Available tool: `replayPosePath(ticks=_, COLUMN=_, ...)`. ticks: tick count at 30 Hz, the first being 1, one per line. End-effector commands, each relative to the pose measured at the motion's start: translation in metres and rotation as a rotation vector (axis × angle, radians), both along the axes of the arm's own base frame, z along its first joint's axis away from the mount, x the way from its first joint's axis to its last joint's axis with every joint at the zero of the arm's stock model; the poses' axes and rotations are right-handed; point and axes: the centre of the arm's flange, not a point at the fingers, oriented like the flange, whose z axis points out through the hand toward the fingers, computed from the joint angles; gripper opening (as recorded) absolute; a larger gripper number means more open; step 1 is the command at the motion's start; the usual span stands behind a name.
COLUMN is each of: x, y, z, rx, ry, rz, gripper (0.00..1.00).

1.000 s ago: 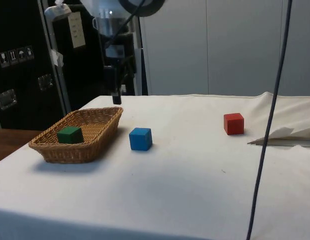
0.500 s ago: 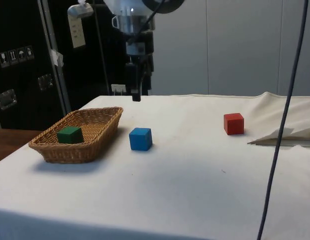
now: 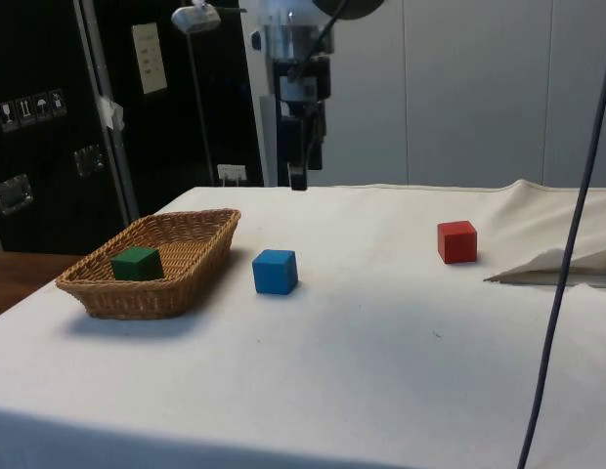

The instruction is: Pick up exactly two blocks and place them into the basket.

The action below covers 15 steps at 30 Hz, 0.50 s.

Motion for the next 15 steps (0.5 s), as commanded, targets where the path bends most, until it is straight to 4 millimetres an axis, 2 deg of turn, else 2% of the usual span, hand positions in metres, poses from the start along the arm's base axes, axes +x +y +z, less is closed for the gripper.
replayPosePath(ticks=1, x=-0.004, y=-0.005, z=0.001, rx=-0.004, ry=-0.009, rz=0.005, gripper=1.00)
replayPosePath(ticks=7, x=-0.021, y=-0.006, z=-0.001, rx=0.002, ry=-0.001, rz=0.030, gripper=1.00)
replayPosePath(ticks=10, x=-0.023, y=-0.006, z=-0.001, rx=0.003, ry=0.000, rz=0.032, gripper=1.00)
replayPosePath(ticks=15, x=-0.043, y=-0.009, z=-0.007, rx=0.008, ry=0.013, rz=0.036, gripper=1.00)
